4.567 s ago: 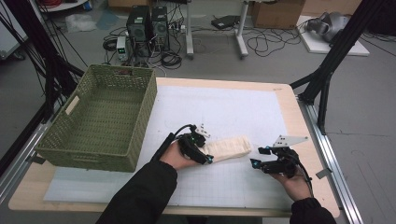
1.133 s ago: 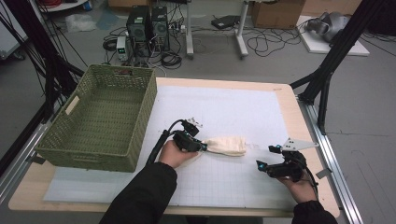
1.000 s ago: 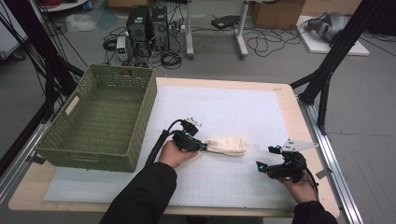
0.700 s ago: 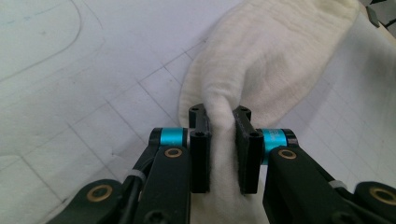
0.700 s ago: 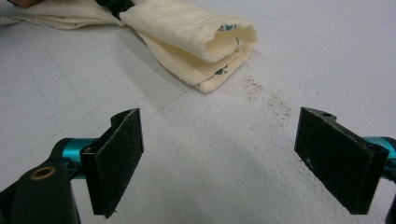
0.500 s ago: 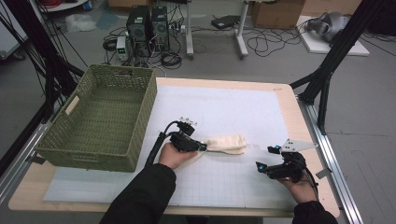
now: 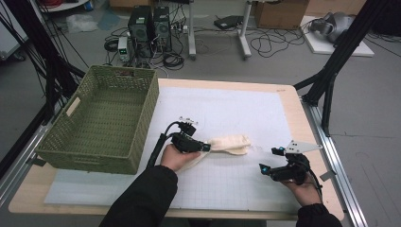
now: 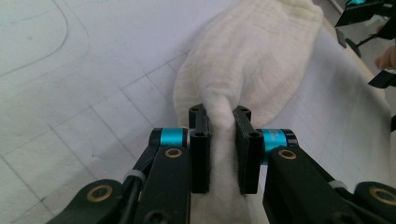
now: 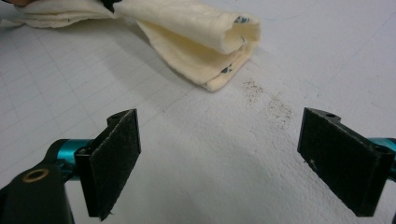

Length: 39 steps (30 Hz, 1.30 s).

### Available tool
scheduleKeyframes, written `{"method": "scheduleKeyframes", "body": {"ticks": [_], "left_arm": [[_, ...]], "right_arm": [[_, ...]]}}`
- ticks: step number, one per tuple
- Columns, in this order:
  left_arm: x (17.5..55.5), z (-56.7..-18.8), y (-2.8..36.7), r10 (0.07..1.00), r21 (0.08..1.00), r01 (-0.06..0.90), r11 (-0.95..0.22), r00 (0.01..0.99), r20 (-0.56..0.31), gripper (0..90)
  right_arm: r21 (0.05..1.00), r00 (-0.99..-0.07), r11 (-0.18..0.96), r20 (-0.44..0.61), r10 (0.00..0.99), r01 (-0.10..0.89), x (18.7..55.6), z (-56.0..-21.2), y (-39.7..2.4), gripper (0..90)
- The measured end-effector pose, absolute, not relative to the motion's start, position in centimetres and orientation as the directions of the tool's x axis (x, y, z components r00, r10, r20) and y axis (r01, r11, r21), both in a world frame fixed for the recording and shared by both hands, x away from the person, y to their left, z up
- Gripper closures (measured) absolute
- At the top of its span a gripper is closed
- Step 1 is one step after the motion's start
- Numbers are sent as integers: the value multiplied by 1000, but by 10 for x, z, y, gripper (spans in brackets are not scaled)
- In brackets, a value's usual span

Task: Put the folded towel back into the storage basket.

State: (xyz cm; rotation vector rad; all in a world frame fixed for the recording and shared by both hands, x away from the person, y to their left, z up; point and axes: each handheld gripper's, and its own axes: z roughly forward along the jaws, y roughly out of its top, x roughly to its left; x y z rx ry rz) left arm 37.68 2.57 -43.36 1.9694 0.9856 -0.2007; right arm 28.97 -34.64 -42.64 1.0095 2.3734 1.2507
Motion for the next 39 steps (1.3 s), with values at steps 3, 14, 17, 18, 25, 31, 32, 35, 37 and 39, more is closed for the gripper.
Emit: {"method": "scheduleKeyframes", "body": {"ticks": [3, 14, 17, 18, 25, 31, 32, 35, 37, 39], "left_arm": [[377, -431, 27, 549, 650, 714, -260, 663, -509, 789], [379, -424, 36, 536, 663, 727, -179, 637, -554, 788], [379, -423, 38, 533, 660, 734, -158, 626, -569, 788], [379, -422, 39, 533, 663, 734, -149, 624, -571, 788], [378, -416, 43, 522, 679, 727, -101, 620, -586, 788], [374, -404, 45, 571, 718, 689, -101, 631, -525, 788], [373, -401, 44, 595, 734, 669, -116, 639, -488, 788], [371, -393, 47, 627, 751, 653, -96, 626, -464, 789], [371, -390, 50, 634, 750, 655, -90, 619, -465, 789], [372, -388, 53, 624, 746, 662, -71, 613, -485, 790]], "right_arm": [[805, -722, 383, 79, 688, 453, 290, -426, -346, 124], [804, -718, 384, 76, 692, 454, 290, -427, -346, 122], [803, -721, 387, 74, 689, 452, 290, -427, -345, 122], [803, -721, 387, 74, 689, 453, 290, -427, -345, 122], [803, -722, 387, 75, 688, 452, 291, -427, -345, 122], [803, -723, 388, 75, 686, 452, 291, -427, -345, 122], [803, -724, 389, 76, 686, 452, 291, -427, -345, 122], [802, -724, 391, 73, 686, 452, 291, -427, -345, 122], [802, -724, 392, 73, 685, 451, 291, -427, -344, 123], [800, -724, 393, 73, 686, 453, 291, -427, -344, 122]]}}
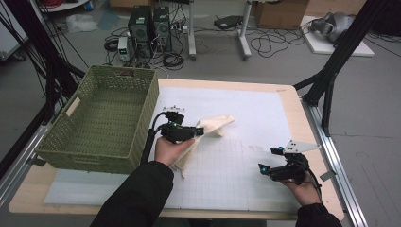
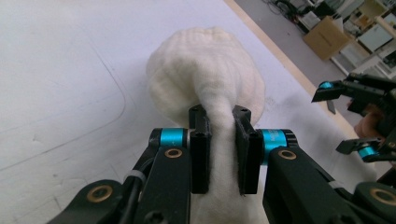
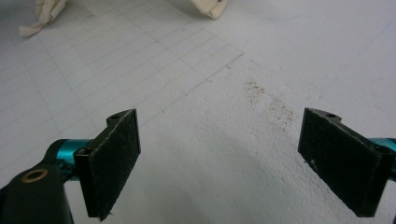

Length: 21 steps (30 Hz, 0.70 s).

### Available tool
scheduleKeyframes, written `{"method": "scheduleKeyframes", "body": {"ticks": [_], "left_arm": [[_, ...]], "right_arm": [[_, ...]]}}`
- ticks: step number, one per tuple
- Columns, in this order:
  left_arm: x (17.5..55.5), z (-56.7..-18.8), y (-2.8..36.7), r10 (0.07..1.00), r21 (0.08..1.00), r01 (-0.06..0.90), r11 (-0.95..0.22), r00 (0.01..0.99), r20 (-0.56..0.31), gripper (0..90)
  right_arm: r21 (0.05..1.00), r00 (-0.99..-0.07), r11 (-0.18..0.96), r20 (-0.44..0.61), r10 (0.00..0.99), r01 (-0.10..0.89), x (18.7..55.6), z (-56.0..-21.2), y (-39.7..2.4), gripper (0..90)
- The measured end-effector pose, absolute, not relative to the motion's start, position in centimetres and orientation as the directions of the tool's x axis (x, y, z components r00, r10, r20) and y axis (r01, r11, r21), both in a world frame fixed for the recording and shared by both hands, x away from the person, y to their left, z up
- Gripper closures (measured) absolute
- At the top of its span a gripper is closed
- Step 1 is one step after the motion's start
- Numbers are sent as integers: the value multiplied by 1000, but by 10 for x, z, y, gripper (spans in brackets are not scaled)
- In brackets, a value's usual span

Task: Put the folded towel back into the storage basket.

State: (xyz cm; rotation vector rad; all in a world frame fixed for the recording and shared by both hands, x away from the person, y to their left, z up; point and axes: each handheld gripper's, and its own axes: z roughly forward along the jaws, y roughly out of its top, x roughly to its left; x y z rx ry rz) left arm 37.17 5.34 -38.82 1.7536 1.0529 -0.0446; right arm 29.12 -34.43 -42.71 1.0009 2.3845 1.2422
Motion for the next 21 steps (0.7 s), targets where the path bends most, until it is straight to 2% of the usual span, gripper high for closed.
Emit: {"method": "scheduleKeyframes", "body": {"ticks": [9, 21], "left_arm": [[372, -381, 65, 568, 739, 672, -39, 623, -537, 790], [370, -351, 81, 559, 762, 648, -10, 635, -533, 790]], "right_arm": [[803, -724, 393, 69, 686, 448, 292, -427, -345, 122], [804, -728, 391, 73, 682, 447, 292, -428, -344, 122]]}}
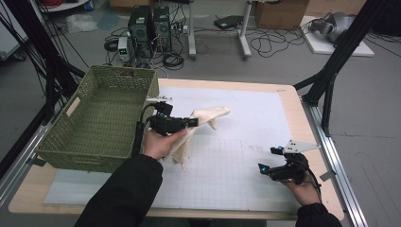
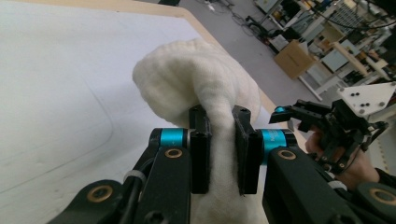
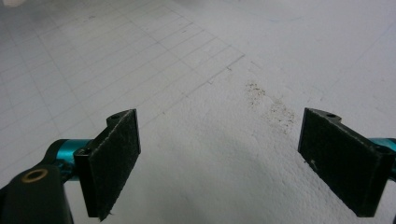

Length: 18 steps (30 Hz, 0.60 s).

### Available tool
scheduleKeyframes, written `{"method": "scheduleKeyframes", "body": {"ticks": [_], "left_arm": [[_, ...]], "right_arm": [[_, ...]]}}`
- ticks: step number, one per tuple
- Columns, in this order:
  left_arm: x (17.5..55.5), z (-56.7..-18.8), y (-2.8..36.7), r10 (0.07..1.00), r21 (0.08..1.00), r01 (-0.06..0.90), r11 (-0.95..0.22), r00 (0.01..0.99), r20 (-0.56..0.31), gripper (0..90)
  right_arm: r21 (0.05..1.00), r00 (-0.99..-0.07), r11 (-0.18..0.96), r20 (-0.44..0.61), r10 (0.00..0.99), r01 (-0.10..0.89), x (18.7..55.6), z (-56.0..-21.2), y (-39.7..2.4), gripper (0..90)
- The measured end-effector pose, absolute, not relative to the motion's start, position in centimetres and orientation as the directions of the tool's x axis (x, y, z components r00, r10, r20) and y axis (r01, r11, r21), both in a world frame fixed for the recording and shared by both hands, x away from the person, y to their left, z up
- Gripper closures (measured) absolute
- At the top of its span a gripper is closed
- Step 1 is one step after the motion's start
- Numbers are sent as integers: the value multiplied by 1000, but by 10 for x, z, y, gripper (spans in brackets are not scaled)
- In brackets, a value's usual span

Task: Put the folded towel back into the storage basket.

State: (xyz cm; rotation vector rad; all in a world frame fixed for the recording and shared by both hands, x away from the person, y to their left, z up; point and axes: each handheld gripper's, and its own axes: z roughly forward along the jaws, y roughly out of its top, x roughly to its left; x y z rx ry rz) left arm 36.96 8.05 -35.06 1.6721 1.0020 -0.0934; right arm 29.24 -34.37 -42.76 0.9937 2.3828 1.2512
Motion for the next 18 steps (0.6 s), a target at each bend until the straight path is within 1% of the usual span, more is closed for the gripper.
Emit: {"method": "scheduleKeyframes", "body": {"ticks": [8, 10, 13, 18], "left_arm": [[369, -331, 95, 567, 765, 644, 12, 626, -536, 791], [370, -330, 100, 557, 758, 652, 30, 619, -554, 791], [370, -329, 103, 561, 752, 659, 21, 615, -554, 791], [371, -323, 109, 561, 753, 657, 44, 607, -563, 792]], "right_arm": [[803, -733, 395, 74, 677, 446, 295, -429, -343, 122], [802, -732, 395, 76, 677, 449, 295, -429, -342, 122], [800, -731, 397, 74, 678, 450, 295, -429, -342, 122], [804, -730, 393, 73, 680, 446, 296, -430, -343, 122]]}}
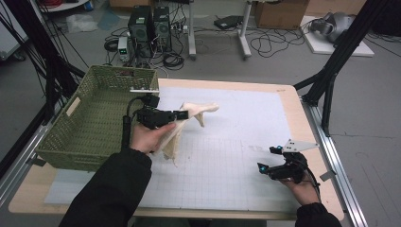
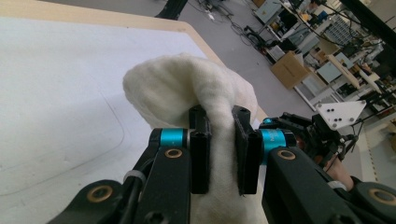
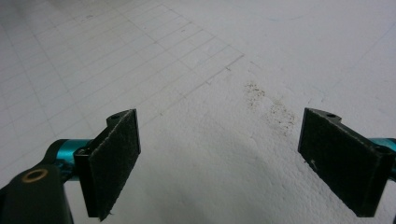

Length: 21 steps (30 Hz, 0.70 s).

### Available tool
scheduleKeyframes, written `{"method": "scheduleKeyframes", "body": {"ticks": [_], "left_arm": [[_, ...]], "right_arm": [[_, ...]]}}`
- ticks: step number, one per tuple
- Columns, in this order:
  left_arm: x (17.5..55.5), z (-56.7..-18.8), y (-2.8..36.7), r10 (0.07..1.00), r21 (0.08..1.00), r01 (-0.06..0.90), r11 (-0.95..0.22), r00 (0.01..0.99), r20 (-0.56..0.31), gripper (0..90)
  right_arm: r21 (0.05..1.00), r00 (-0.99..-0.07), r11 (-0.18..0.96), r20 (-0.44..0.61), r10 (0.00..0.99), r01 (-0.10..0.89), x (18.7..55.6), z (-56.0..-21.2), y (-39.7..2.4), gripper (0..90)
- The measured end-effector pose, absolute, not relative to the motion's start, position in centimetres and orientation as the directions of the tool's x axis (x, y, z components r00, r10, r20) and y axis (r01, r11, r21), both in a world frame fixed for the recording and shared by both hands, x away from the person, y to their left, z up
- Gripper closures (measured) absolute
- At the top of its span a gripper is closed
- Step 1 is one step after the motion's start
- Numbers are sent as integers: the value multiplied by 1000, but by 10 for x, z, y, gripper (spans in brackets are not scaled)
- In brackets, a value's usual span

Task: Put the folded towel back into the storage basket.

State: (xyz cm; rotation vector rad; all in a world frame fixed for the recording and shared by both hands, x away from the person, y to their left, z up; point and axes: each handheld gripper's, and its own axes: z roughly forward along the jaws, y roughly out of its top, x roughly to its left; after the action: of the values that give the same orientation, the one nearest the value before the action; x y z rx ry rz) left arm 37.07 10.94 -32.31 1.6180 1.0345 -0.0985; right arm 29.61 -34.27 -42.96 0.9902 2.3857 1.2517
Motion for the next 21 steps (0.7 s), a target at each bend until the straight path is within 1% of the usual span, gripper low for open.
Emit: {"method": "scheduleKeyframes", "body": {"ticks": [5, 7, 21], "left_arm": [[372, -317, 116, 571, 755, 654, 55, 600, -561, 794], [372, -317, 119, 582, 750, 657, 75, 582, -567, 795], [375, -316, 133, 570, 731, 675, 102, 562, -599, 797]], "right_arm": [[802, -730, 397, 70, 679, 447, 296, -430, -342, 122], [806, -728, 392, 70, 682, 444, 297, -430, -342, 122], [807, -728, 388, 74, 682, 445, 299, -429, -342, 122]]}}
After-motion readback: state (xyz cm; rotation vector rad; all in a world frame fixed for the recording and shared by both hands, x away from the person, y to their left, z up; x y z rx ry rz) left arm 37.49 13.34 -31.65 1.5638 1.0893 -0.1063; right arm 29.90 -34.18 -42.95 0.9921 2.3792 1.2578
